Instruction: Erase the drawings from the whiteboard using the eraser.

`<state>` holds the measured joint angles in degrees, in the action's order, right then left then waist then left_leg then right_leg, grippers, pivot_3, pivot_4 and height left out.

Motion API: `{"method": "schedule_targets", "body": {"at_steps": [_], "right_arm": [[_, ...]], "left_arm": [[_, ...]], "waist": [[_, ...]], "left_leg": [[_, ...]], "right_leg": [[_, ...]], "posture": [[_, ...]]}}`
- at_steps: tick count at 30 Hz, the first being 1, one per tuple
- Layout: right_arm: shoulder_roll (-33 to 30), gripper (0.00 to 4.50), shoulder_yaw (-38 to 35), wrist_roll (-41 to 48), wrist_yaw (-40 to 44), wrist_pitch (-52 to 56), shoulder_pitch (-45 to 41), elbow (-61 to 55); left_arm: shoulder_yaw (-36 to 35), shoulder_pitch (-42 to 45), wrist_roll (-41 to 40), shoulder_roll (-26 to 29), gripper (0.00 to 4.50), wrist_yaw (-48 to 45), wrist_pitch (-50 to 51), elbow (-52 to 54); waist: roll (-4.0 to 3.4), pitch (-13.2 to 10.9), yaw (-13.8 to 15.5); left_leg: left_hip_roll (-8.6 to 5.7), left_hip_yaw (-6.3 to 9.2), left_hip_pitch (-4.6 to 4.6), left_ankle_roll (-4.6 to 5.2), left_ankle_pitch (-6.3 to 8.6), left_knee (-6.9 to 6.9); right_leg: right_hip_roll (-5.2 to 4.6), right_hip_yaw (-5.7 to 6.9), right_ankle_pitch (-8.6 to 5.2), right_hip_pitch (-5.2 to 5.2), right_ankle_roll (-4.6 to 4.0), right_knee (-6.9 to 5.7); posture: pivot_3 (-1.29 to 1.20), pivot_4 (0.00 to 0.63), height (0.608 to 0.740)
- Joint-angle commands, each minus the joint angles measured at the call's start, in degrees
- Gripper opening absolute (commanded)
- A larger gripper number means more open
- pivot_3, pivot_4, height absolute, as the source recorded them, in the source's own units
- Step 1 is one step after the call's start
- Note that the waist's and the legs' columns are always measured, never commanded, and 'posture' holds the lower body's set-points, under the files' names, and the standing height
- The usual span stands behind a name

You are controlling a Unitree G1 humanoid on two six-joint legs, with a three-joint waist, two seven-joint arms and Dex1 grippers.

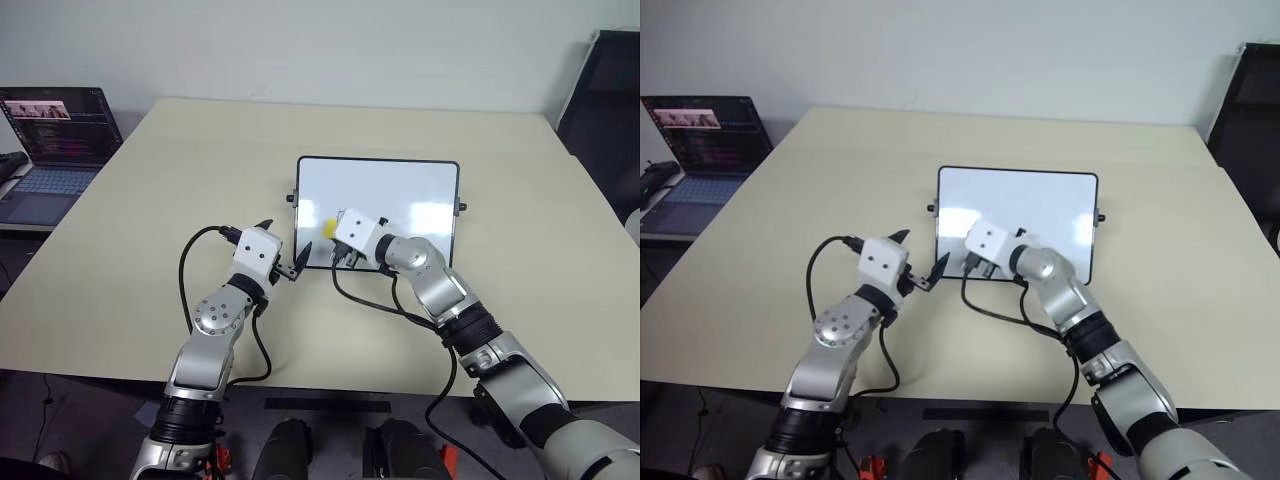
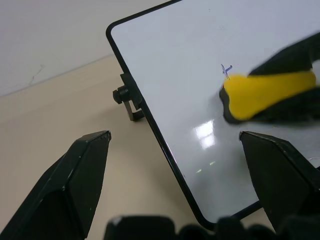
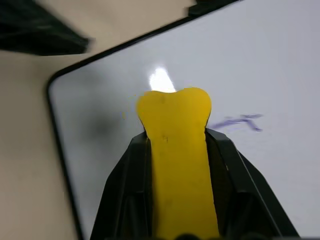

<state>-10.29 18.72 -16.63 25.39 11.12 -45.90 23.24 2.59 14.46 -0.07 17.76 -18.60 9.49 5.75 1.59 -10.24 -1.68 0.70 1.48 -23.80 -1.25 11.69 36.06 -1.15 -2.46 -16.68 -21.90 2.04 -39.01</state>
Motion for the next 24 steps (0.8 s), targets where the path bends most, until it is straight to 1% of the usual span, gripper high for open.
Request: {"method": "schedule_targets", "body": {"at_steps": [1, 6, 16, 24], "right_arm": [[0.32, 1.14, -4.61, 1.38, -5.59, -3.59, -3.32, 1.04], [-0.16, 1.14, -4.82, 0.23, -7.14, -3.90, -5.05, 4.50], [0.52, 1.14, 0.58, -0.68, -0.39, -1.77, -1.53, 4.31], [1.15, 1.14, 2.96, -1.08, 1.47, -2.10, -1.05, 6.25]], "left_arm": [[0.40, 1.86, 0.05, -0.37, 4.50, -0.42, -1.71, 0.00], [0.53, 2.24, 0.03, -0.44, 4.50, -0.73, -2.15, -0.69], [-0.36, 1.55, 0.28, 0.08, 4.50, -0.20, -1.96, -0.10], [-1.61, 0.56, 0.25, 0.42, 4.50, 0.64, -1.42, 0.86]], "waist": [[0.00, 0.00, 0.00], [0.00, 0.00, -0.17], [0.00, 0.00, -0.19], [0.00, 0.00, -0.18]], "left_leg": [[0.00, 0.00, -0.01, 0.00, 0.00, -0.01], [0.01, -0.06, -0.10, -0.01, 0.01, -0.11], [0.03, -0.04, -0.06, 0.00, 0.00, -0.06], [0.05, -0.04, -0.04, 0.00, 0.00, -0.03]], "right_leg": [[0.00, 0.00, 0.00, -0.02, 0.00, 0.00], [0.00, -0.04, 0.00, -0.14, 0.00, 0.04], [0.00, -0.04, 0.00, -0.11, -0.01, -0.02], [0.00, -0.04, 0.00, -0.10, -0.01, -0.03]], "posture": [[0.00, 0.150, 0.740], [0.00, 0.150, 0.740], [0.00, 0.150, 0.740], [0.00, 0.150, 0.740]]}}
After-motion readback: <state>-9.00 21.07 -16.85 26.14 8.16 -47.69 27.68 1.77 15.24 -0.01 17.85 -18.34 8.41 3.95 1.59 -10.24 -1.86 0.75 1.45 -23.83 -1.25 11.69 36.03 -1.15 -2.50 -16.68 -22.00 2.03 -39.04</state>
